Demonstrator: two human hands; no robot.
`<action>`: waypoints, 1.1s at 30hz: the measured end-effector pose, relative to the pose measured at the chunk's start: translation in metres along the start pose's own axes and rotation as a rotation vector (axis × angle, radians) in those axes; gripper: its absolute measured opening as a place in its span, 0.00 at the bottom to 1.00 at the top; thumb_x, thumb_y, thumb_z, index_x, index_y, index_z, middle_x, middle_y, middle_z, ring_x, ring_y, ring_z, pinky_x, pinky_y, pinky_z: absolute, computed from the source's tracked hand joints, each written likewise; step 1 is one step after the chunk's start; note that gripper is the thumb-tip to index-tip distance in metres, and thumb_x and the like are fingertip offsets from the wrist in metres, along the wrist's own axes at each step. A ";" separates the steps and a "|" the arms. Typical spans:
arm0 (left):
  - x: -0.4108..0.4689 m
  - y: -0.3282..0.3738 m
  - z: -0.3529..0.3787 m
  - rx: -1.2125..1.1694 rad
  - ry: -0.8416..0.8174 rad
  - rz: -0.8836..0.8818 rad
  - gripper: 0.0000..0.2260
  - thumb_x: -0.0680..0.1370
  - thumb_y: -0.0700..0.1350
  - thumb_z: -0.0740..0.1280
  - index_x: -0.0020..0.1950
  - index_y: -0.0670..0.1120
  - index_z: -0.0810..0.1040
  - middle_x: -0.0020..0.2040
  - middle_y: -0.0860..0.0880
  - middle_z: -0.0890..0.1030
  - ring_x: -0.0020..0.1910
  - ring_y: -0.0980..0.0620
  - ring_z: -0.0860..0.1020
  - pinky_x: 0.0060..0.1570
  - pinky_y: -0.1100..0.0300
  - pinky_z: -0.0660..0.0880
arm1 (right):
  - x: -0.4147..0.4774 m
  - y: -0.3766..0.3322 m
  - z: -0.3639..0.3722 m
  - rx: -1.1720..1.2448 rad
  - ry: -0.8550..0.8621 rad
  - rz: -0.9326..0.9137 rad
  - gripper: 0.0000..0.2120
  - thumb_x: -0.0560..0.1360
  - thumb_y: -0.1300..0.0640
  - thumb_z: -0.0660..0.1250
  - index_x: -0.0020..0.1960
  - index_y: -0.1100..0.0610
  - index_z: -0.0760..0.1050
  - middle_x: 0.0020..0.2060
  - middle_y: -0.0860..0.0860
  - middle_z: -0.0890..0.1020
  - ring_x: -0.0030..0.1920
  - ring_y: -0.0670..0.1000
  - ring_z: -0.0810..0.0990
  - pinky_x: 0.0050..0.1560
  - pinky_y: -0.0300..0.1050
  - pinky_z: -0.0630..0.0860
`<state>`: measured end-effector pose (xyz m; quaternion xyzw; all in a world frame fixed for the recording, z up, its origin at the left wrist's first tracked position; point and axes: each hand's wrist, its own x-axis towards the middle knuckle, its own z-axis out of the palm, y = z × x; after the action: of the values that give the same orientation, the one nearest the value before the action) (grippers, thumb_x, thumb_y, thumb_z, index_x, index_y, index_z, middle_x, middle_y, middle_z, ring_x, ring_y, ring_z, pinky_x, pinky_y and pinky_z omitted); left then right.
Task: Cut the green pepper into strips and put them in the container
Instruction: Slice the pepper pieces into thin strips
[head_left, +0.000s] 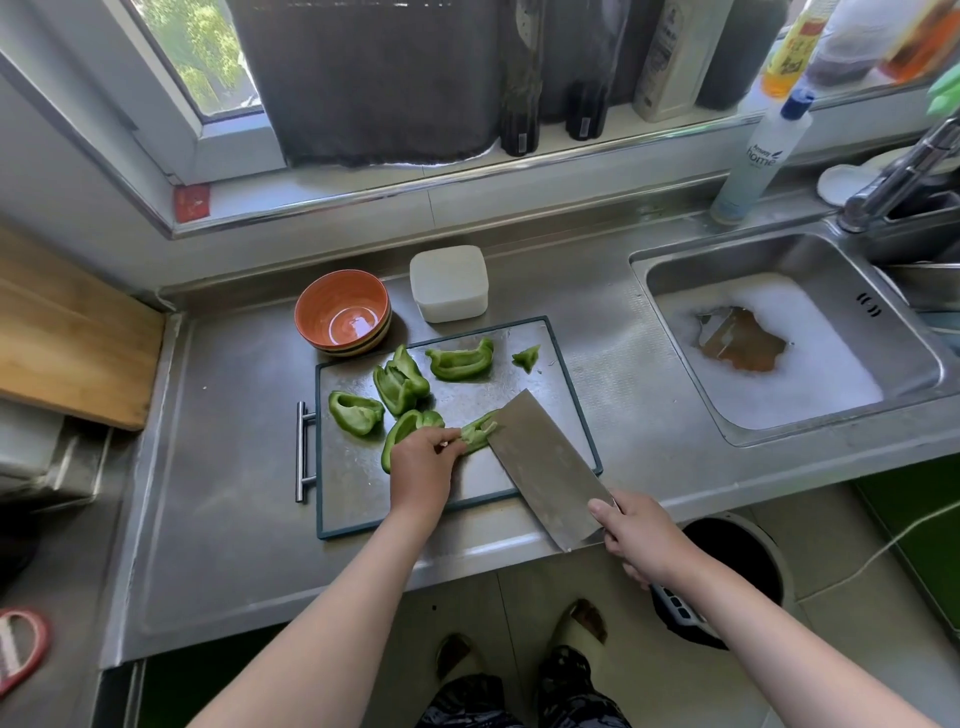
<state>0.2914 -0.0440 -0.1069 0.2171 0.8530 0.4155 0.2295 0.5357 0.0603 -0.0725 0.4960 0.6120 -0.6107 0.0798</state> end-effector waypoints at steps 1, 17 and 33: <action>0.000 0.000 -0.001 0.006 -0.013 0.016 0.08 0.75 0.40 0.74 0.53 0.45 0.86 0.48 0.54 0.83 0.48 0.59 0.78 0.49 0.75 0.68 | 0.000 0.000 0.001 -0.005 -0.001 -0.002 0.15 0.86 0.54 0.55 0.40 0.56 0.64 0.21 0.45 0.64 0.19 0.47 0.56 0.25 0.39 0.58; -0.004 0.001 -0.009 0.048 -0.030 0.042 0.09 0.76 0.36 0.72 0.54 0.44 0.85 0.49 0.51 0.83 0.49 0.54 0.79 0.55 0.64 0.72 | -0.006 -0.004 0.003 -0.009 -0.022 0.004 0.14 0.86 0.53 0.55 0.42 0.53 0.70 0.22 0.47 0.65 0.19 0.48 0.59 0.25 0.38 0.60; -0.005 0.002 -0.008 0.067 -0.007 -0.010 0.08 0.75 0.38 0.74 0.54 0.44 0.86 0.49 0.51 0.84 0.49 0.56 0.78 0.56 0.65 0.71 | 0.002 0.001 0.003 0.046 -0.088 0.012 0.13 0.86 0.53 0.55 0.46 0.58 0.71 0.27 0.53 0.65 0.21 0.48 0.57 0.26 0.39 0.59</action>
<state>0.2905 -0.0507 -0.0999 0.2218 0.8667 0.3848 0.2270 0.5340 0.0590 -0.0749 0.4739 0.5907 -0.6455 0.0991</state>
